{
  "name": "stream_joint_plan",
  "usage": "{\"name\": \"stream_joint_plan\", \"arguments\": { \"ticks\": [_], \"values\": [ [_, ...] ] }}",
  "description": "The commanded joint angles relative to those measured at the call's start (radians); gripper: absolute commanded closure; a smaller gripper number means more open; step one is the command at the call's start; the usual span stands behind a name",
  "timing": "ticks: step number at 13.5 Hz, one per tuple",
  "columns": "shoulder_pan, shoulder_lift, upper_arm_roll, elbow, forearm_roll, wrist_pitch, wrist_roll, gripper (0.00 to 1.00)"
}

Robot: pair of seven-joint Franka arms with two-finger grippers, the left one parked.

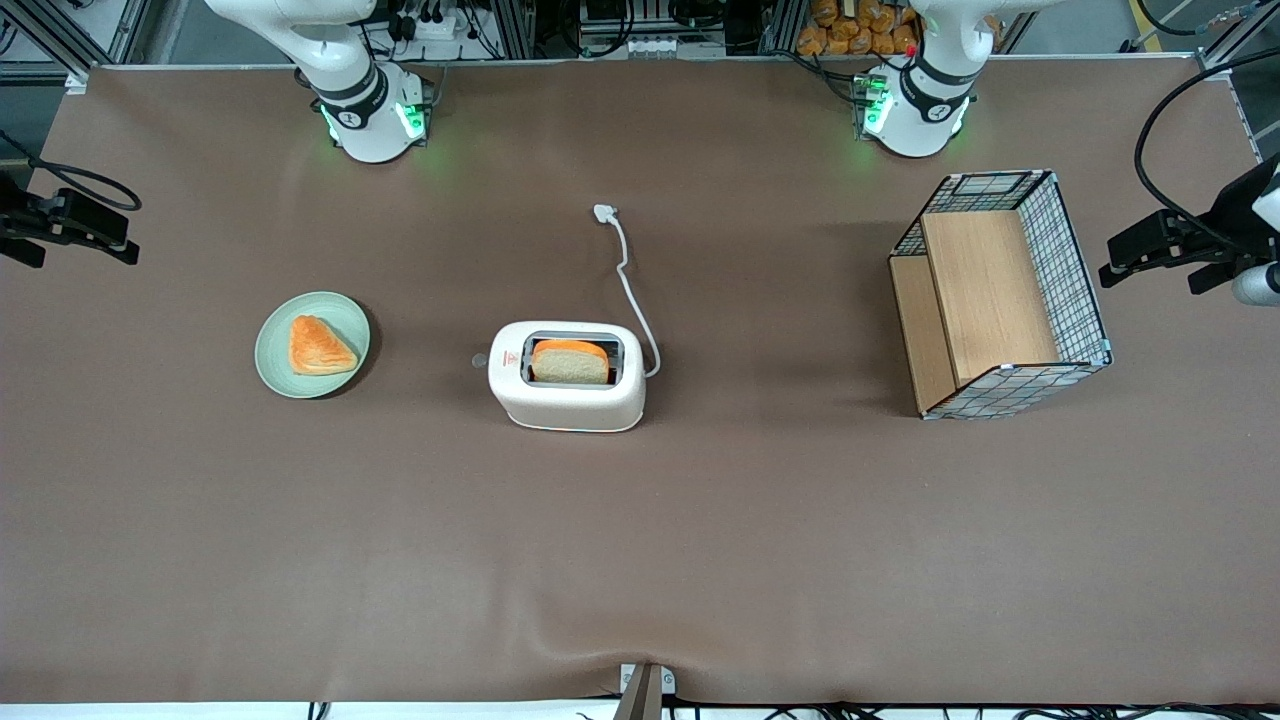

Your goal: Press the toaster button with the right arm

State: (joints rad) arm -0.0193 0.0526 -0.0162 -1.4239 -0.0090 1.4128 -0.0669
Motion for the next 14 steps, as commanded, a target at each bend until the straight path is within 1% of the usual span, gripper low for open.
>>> {"name": "stream_joint_plan", "arguments": {
  "ticks": [1,6,10,11,13,14],
  "values": [
    [0.005,0.01,0.002,0.019,-0.023,-0.009,-0.001,0.0],
    [-0.002,0.029,0.002,0.016,-0.02,-0.011,-0.008,0.0],
    [0.007,0.058,0.004,-0.004,-0.008,-0.049,-0.01,0.0],
    [0.007,0.076,0.005,-0.004,0.003,-0.048,-0.007,0.0],
    [0.004,0.093,0.004,-0.027,0.079,-0.049,0.006,0.0],
    [0.002,0.095,0.004,-0.052,0.108,-0.043,0.007,0.11]
  ]
}}
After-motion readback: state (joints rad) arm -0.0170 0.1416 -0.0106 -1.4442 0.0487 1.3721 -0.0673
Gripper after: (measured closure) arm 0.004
